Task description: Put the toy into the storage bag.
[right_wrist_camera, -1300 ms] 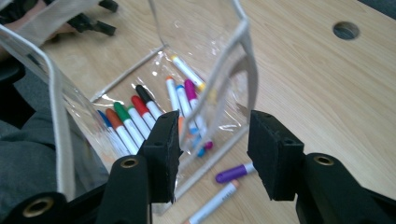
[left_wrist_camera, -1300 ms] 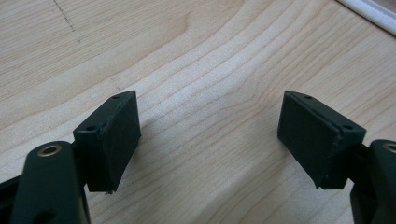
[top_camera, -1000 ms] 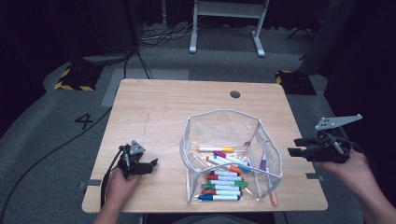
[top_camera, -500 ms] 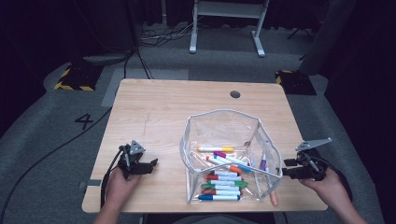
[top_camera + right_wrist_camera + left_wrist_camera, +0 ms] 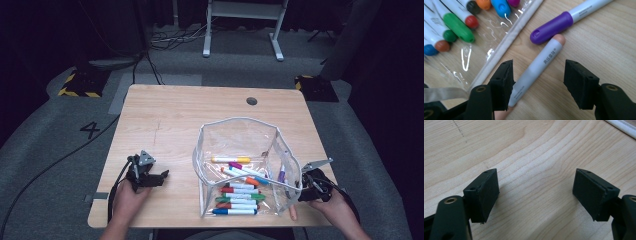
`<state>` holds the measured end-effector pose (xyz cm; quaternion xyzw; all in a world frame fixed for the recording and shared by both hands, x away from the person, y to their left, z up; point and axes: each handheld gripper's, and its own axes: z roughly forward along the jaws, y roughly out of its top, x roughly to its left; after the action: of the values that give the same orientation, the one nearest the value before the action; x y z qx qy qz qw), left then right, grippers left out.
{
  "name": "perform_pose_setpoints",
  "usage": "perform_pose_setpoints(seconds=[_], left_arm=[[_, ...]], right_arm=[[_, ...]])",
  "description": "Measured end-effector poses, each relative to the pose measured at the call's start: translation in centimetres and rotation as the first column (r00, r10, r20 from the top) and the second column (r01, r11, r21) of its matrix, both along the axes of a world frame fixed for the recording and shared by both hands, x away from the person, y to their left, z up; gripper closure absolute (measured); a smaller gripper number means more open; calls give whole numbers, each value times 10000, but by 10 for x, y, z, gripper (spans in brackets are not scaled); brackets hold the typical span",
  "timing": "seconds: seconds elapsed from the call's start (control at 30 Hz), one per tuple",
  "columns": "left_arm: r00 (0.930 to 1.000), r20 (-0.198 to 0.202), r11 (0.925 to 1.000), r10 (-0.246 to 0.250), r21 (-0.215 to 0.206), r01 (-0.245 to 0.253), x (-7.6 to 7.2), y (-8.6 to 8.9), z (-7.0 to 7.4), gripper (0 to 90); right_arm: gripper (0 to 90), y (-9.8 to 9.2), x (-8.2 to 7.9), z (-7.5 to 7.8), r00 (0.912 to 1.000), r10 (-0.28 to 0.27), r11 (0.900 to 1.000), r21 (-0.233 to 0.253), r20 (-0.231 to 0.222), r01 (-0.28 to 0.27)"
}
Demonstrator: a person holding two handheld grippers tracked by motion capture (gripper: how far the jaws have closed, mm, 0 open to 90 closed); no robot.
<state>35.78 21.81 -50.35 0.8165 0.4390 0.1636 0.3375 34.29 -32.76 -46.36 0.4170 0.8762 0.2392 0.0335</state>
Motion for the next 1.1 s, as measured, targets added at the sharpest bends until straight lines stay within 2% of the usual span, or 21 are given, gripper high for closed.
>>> perform_pose_setpoints(seconds=[0.1,0.27,0.33,0.5,0.57,0.73,0.93,1.1], left_arm=[[10000,-19,10000,-10,18,10,0,0,0,214],[10000,2,10000,-1,0,1,0,0,0,214],[10000,1,10000,-2,2,2,0,0,0,214],[10000,3,10000,-2,5,2,0,0,0,214],[10000,4,10000,-2,1,2,0,0,0,214],[10000,3,10000,0,3,0,0,0,0,214],[10000,2,10000,-3,4,3,0,0,0,214],[10000,3,10000,0,4,0,0,0,0,214]], right_arm=[[429,-1,-1,-2,10000,-65,9993,-371,72,68],[486,-7,-4,-4,9996,-266,9976,-642,48,269],[549,-11,-5,-4,9992,-372,9966,-734,133,381],[728,-23,-5,-3,9943,-1029,9888,-1058,289,1054],[755,-27,-4,-3,9922,-1203,9864,-1087,333,1232],[761,-35,-1,-3,9853,-1705,9820,-803,140,1710],[763,-39,2,-2,9836,-1799,9827,-435,100,1802],[763,-42,3,10,9840,-1768,9842,50,214,1767]])
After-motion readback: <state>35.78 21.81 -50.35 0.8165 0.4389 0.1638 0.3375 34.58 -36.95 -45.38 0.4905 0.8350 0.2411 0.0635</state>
